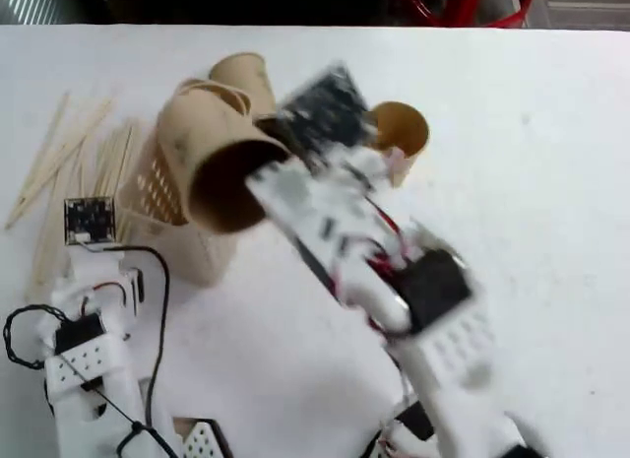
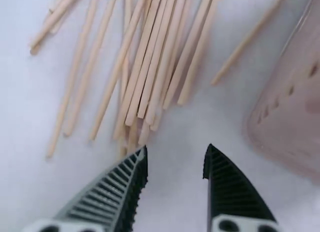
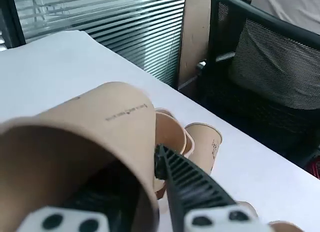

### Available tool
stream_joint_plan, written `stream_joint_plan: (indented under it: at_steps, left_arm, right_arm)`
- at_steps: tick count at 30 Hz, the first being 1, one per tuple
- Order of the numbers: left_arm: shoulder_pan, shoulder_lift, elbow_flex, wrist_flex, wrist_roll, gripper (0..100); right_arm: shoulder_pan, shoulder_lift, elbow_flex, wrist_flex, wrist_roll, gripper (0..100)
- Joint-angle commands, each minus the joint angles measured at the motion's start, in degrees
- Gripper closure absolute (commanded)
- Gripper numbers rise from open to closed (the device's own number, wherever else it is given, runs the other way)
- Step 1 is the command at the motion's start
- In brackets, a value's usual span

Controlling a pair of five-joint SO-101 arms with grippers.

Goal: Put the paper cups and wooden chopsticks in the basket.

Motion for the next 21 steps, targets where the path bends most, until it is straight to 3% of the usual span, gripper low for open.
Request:
stream_joint_plan:
  at_steps: [1, 14, 21]
  left_arm:
    - [-0.13, -0.92, -0.44, -1.41, -0.7, 81]
    - [-0.13, -0.92, -0.35, -1.41, -0.7, 81]
    - [-0.04, -1.27, 0.26, -1.49, -0.7, 81]
  right_arm:
    - [-0.57, 6.64, -0.88, -6.73, -0.35, 98.1]
    - [4.7, 26.86, -17.41, -6.99, -0.62, 98.1]
    - [7.34, 28.53, -22.95, 1.89, -0.53, 98.1]
